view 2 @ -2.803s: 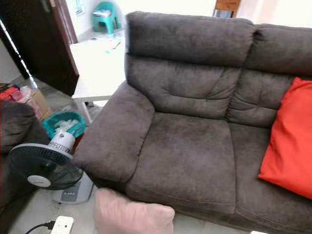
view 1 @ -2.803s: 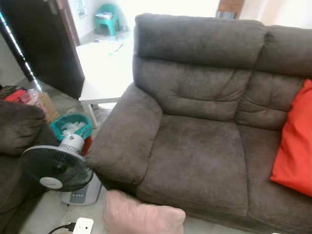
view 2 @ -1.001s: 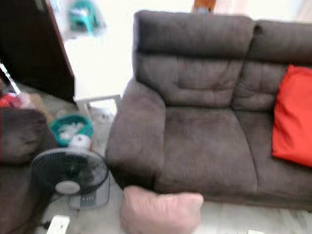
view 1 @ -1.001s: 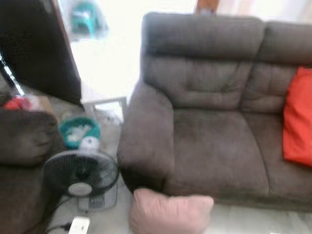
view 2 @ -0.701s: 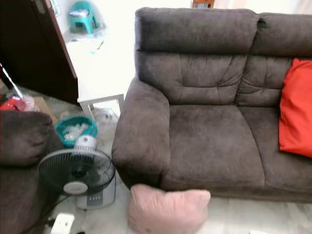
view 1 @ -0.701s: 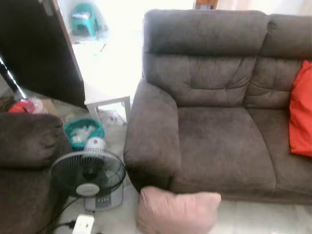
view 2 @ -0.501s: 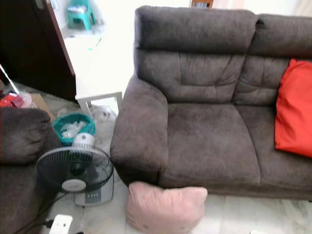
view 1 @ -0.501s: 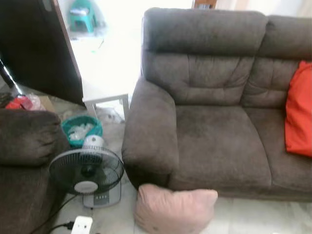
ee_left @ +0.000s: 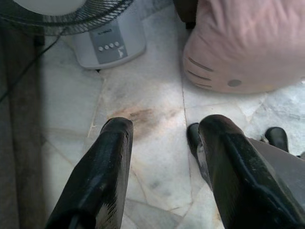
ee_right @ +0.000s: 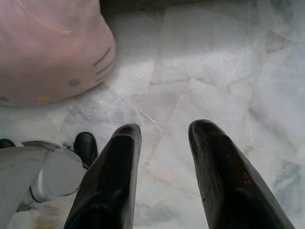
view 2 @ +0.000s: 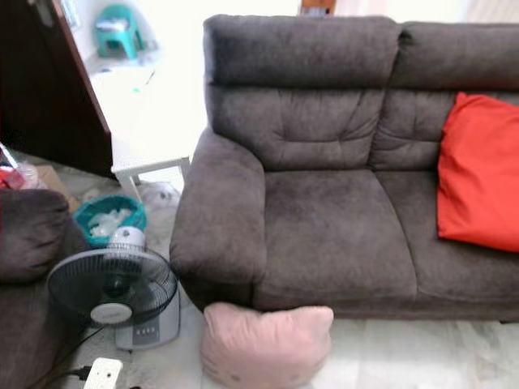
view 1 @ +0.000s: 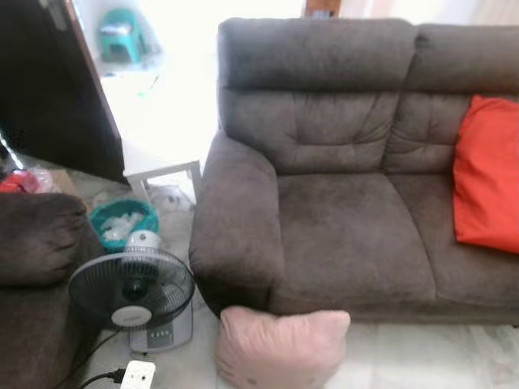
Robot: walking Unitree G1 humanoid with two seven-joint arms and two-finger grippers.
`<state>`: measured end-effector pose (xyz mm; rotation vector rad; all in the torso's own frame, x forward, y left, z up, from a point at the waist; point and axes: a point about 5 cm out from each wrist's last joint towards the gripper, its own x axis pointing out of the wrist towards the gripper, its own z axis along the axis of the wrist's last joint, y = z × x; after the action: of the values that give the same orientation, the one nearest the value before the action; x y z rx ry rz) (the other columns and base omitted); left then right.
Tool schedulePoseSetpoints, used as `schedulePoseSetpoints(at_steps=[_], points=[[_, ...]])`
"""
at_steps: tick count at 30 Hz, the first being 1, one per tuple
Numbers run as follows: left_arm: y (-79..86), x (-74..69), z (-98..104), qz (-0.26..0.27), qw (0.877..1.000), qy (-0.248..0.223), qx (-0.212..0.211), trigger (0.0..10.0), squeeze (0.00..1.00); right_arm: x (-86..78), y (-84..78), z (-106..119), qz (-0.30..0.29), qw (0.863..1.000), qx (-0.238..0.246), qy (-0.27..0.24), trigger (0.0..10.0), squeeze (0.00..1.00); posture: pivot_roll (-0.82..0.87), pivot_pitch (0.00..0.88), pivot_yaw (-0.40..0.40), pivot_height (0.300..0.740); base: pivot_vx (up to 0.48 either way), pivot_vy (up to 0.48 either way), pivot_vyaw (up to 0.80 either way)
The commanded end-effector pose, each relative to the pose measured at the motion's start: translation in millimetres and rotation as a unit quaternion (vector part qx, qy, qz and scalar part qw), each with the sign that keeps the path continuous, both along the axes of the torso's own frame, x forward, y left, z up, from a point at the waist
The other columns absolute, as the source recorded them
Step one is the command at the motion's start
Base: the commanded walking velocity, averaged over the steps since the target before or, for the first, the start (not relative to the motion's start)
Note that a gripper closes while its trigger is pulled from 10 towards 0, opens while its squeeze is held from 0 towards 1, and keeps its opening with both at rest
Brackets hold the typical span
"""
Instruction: Move the pillow to the sofa from floor
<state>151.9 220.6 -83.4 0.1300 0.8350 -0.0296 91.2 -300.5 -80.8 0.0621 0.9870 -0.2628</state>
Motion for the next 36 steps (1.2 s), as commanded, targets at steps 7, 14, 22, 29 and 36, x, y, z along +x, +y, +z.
schedulePoseSetpoints(at_steps=[7, 14, 22, 29, 36], points=[[1.0, -1.9, -0.7, 0.006, 1.000, 0.002, -0.002, 10.0, 0.00, 2.0, -3.1, 2.1, -0.002, 1.000, -0.004, -0.006, 10.0, 0.00, -0.01, 0.014, -0.030, 0.740, 0.291, 0.000, 0.00], [0.9, -1.8, -0.7, 0.004, 1.000, 0.002, -0.003, 10.0, 0.00, 1.5, -2.7, 1.6, -0.003, 1.000, 0.001, -0.003, 10.0, 0.00, -0.02, 0.013, -0.030, 0.740, 0.305, 0.000, -0.17], [1.6, -2.1, -0.7, 0.002, 1.000, 0.004, 0.000, 10.0, 0.00, 1.6, -2.8, 1.8, 0.002, 1.000, -0.002, -0.004, 10.0, 0.00, -0.01, 0.015, -0.029, 0.740, 0.236, 0.000, -0.24], [2.4, -1.3, 0.6, 0.011, 1.000, -0.009, 0.008, 10.0, 0.00, 2.0, -3.0, 2.2, 0.000, 1.000, -0.002, -0.007, 10.0, 0.00, -0.02, 0.016, -0.030, 0.740, 0.000, 0.000, 0.00], [5.0, -0.8, 4.7, 0.053, 0.997, -0.052, 0.022, 10.0, 0.00, 2.9, -3.4, 3.1, -0.002, 1.000, -0.004, -0.018, 10.0, 0.00, -0.01, 0.017, -0.032, 0.740, 0.000, 0.000, 0.00]])
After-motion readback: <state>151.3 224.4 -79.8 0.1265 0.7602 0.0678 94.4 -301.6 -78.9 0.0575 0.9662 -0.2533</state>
